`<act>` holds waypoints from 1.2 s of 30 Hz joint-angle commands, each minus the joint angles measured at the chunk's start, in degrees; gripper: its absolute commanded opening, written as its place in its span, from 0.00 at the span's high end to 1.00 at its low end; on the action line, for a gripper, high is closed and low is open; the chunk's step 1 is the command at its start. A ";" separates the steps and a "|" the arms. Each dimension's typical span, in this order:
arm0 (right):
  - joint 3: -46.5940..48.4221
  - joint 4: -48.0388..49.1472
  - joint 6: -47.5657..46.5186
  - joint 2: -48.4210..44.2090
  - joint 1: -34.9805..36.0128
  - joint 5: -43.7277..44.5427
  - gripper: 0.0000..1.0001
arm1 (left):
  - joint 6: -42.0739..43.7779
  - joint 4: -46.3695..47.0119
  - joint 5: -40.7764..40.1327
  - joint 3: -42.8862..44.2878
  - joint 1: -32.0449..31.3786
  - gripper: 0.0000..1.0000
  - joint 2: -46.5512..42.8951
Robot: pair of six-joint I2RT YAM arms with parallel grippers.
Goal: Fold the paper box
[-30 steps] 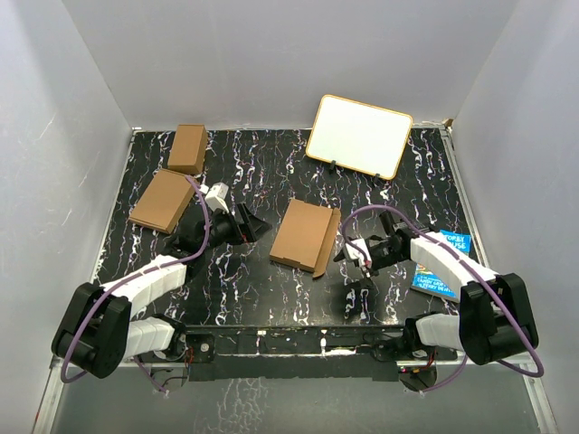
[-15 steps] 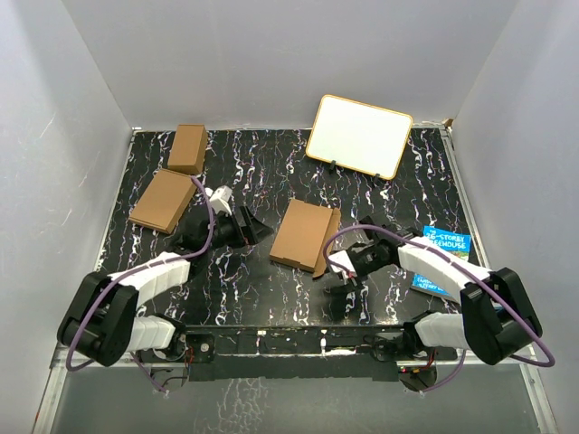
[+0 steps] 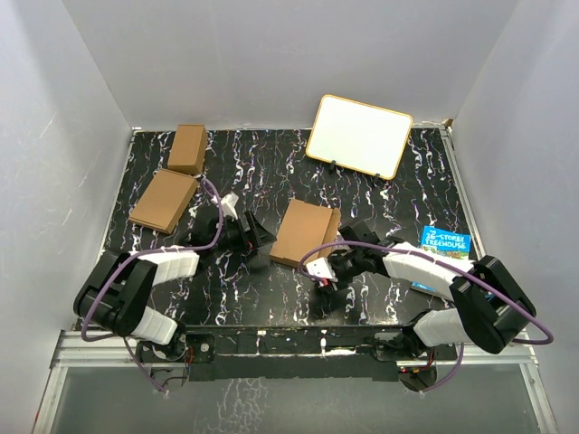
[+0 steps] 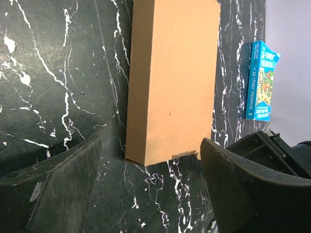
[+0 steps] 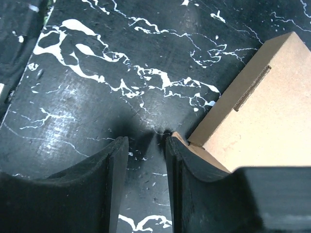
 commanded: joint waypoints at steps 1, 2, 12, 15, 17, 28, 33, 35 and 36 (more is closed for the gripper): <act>0.08 7.26 3.70 0.13 1.20 3.58 0.60 | -0.25 0.75 1.18 2.82 0.07 0.21 1.30; 0.18 7.58 4.12 0.04 1.24 3.99 0.60 | 0.13 0.27 0.74 3.26 -0.20 0.21 1.58; -0.37 9.06 5.07 0.68 1.38 5.80 0.66 | 4.65 -3.05 -3.77 6.99 -3.94 0.21 5.21; -0.48 9.25 5.02 0.89 1.55 6.01 0.69 | 5.95 -4.34 -5.18 8.48 -4.84 0.22 6.99; -0.60 9.38 5.03 1.11 1.80 6.22 0.70 | 6.51 -5.25 -5.70 9.50 -5.34 0.23 8.24; -0.79 9.93 5.21 1.78 2.78 7.38 0.76 | 7.18 -7.16 -7.21 12.03 -6.28 0.26 12.11; -0.73 10.59 6.10 1.60 2.74 8.74 0.78 | 7.33 -8.85 -7.97 12.62 -6.24 0.28 13.10; -0.82 11.05 6.43 1.60 2.76 9.12 0.78 | 7.44 -9.17 -7.99 12.67 -6.27 0.28 13.23; -0.80 11.16 6.58 1.68 2.76 9.25 0.78 | 7.39 -9.18 -7.99 12.66 -6.27 0.28 13.20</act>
